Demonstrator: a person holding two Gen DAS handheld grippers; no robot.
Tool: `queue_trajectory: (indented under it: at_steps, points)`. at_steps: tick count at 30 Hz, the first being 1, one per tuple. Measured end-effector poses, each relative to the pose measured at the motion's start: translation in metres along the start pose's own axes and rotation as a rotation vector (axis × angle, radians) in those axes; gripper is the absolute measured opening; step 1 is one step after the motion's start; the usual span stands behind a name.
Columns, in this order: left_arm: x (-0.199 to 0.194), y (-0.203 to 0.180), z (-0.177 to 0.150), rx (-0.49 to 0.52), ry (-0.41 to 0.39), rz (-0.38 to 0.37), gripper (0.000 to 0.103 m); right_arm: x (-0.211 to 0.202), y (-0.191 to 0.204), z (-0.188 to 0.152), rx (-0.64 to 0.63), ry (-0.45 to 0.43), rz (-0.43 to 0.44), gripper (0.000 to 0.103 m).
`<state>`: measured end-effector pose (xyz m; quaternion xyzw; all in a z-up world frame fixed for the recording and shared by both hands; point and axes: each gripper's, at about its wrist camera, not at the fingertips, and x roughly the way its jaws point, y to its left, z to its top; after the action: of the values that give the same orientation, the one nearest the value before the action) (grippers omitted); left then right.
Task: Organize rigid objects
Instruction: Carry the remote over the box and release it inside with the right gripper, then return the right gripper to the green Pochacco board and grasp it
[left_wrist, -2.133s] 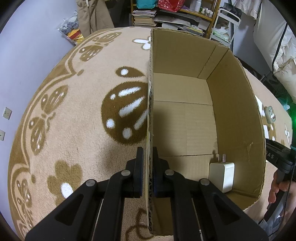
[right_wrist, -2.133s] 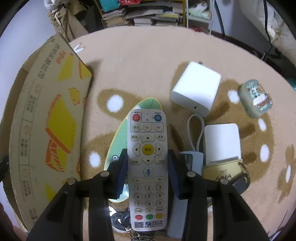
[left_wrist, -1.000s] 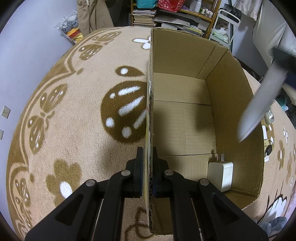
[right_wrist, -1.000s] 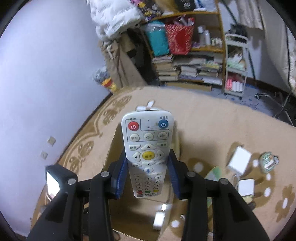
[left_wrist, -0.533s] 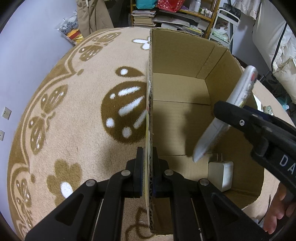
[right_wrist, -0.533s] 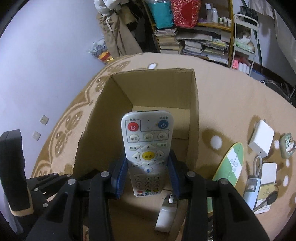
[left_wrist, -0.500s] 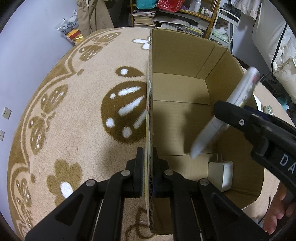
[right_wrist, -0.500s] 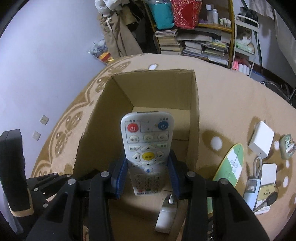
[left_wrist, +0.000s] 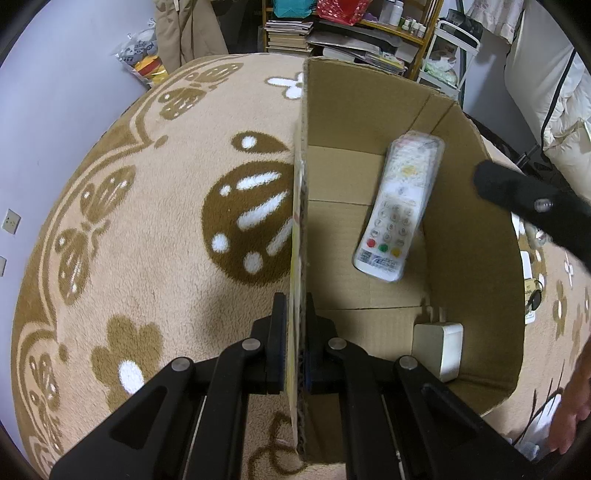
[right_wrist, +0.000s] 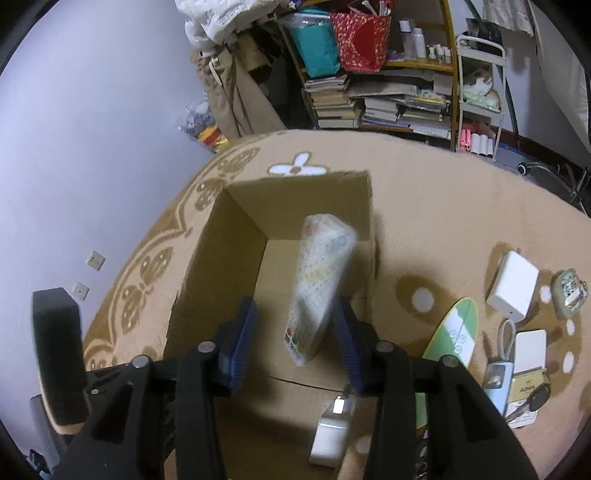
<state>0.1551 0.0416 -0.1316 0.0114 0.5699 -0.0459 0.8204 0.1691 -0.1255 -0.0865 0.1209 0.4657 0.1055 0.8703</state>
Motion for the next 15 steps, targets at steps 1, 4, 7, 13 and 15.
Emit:
queue_trajectory:
  at_steps: [1, 4, 7, 13, 15]
  points:
    - [-0.001, 0.000, 0.000, 0.000, -0.001, 0.000, 0.007, -0.004, -0.001, 0.001, 0.000, -0.012, -0.006, 0.064]
    - [-0.001, 0.001, 0.000, -0.002, 0.000, 0.000, 0.007, -0.020, -0.007, 0.002, 0.012, -0.057, -0.012, 0.068]
    - [0.000, 0.000, 0.000, -0.002, 0.000, 0.001, 0.007, -0.034, -0.014, 0.003, 0.018, -0.092, -0.023, 0.082]
    - [0.000, -0.001, 0.000, -0.002, 0.000, 0.001, 0.007, -0.055, -0.033, 0.002, 0.039, -0.153, -0.103, 0.099]
    - [0.000, -0.001, 0.000, -0.001, 0.000, 0.002, 0.007, -0.058, -0.043, 0.002, 0.055, -0.156, -0.117, 0.099]
